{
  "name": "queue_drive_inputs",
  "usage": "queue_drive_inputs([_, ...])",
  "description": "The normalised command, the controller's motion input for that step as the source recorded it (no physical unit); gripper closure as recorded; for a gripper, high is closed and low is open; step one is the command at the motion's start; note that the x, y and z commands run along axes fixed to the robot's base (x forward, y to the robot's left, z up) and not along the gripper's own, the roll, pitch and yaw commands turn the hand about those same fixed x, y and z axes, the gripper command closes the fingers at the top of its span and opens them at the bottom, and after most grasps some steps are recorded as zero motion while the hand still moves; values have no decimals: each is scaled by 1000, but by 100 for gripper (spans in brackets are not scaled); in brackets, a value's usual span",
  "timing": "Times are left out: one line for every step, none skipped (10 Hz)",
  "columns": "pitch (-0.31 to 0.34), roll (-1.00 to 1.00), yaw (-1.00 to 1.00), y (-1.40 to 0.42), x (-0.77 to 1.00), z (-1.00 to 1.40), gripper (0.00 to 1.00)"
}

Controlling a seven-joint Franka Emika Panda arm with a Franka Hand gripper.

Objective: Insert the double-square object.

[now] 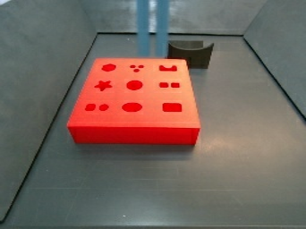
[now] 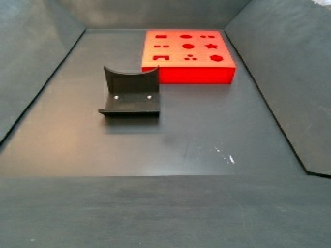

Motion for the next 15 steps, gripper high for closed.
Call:
queue_drive_inputs([-36,500,149,0,646,197,100])
queue_drive_inputs([-6,500,186,0,649,211,100])
queue_drive_inputs([0,500,266,0,640,243,100])
queue_drive_inputs([0,500,269,0,634,246,100])
queue_drive_inputs([0,500,311,0,597,243,100])
queue_drive_inputs([16,500,337,0,537,249,100])
queue_drive_inputs([76,500,326,14,414,149,100])
queue_drive_inputs([36,-1,0,-100,49,-103,100])
queue_drive_inputs([0,-16,0,0,0,-26,100])
queue_drive_inputs([-30,231,180,280,111,-783,100])
queue_drive_inputs([0,237,-57,351,577,-800,100])
queue_drive_inputs([39,277,-214,417,749,-737,100])
queue_drive_inputs([81,243,-294,363,809,-791,100])
queue_drive_inputs([37,111,-277,266,629,-1000,100])
queue_drive_inputs([0,33,-60,180,180,-1000,100])
